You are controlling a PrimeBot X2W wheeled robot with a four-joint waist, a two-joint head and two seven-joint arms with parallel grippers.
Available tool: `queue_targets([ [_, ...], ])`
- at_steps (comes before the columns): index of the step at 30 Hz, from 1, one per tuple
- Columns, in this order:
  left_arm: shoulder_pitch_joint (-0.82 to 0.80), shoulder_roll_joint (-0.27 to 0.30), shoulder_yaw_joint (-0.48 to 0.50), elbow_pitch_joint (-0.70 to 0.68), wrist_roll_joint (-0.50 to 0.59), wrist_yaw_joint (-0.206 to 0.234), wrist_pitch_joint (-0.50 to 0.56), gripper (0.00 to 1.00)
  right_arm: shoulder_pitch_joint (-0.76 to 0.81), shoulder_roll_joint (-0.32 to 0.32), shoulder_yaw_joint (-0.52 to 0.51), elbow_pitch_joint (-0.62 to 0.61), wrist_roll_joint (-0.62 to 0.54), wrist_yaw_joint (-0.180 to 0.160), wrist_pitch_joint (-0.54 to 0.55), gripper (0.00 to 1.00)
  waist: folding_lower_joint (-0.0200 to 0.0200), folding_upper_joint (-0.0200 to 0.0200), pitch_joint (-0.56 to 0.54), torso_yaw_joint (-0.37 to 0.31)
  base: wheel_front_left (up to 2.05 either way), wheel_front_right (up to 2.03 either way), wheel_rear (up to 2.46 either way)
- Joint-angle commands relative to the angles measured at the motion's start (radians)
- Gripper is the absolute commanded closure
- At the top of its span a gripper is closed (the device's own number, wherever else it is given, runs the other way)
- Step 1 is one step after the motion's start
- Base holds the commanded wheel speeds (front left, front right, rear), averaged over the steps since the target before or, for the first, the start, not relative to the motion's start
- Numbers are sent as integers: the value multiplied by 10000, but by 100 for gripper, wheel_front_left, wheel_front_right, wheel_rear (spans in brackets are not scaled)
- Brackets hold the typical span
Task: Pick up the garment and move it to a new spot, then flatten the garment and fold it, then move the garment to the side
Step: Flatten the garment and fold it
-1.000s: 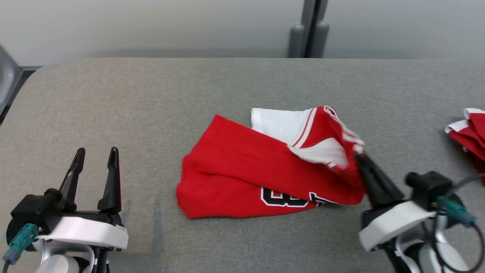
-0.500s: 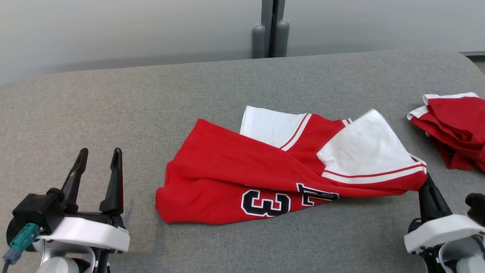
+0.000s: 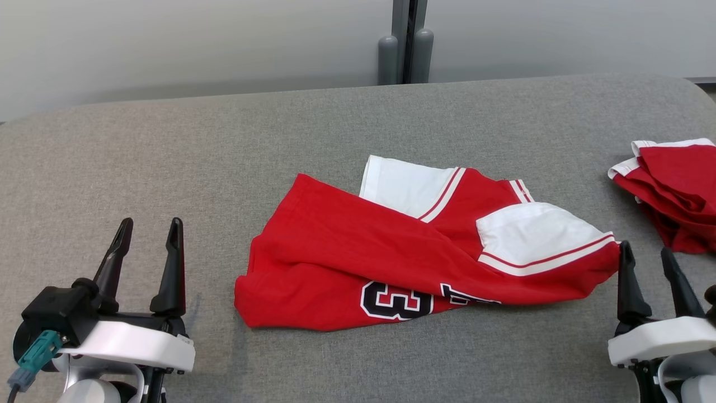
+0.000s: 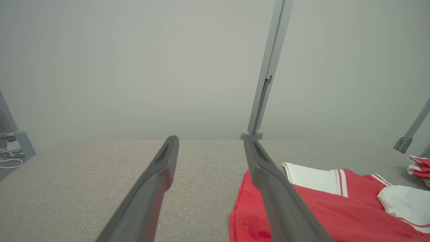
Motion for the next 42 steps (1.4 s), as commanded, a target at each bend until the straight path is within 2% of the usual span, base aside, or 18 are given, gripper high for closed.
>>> queue_targets([
  [1,5,62,35,16,-2,72,-53,0,108,-71,-48,-437,-152,5,-44,0,0,0,-41,6,0,0,0],
  [13,206,11,-7,136,-39,126,-193,0,581,-67,616,-3001,-661,5,922,0,0,0,-359,-28,0,0,0],
  [19,362,-16,-88,256,-60,112,-222,0,1108,-65,1011,-3870,-631,5,1423,0,0,0,-493,-74,0,0,0],
  [35,187,-67,-194,398,-179,46,-192,0,1413,-68,1103,-4327,-524,5,1716,0,0,0,-426,-133,0,0,0],
  [42,-1005,-568,-949,911,-403,-604,415,0,1123,-68,1170,-4390,-474,5,1649,0,0,0,113,-245,0,0,0],
])
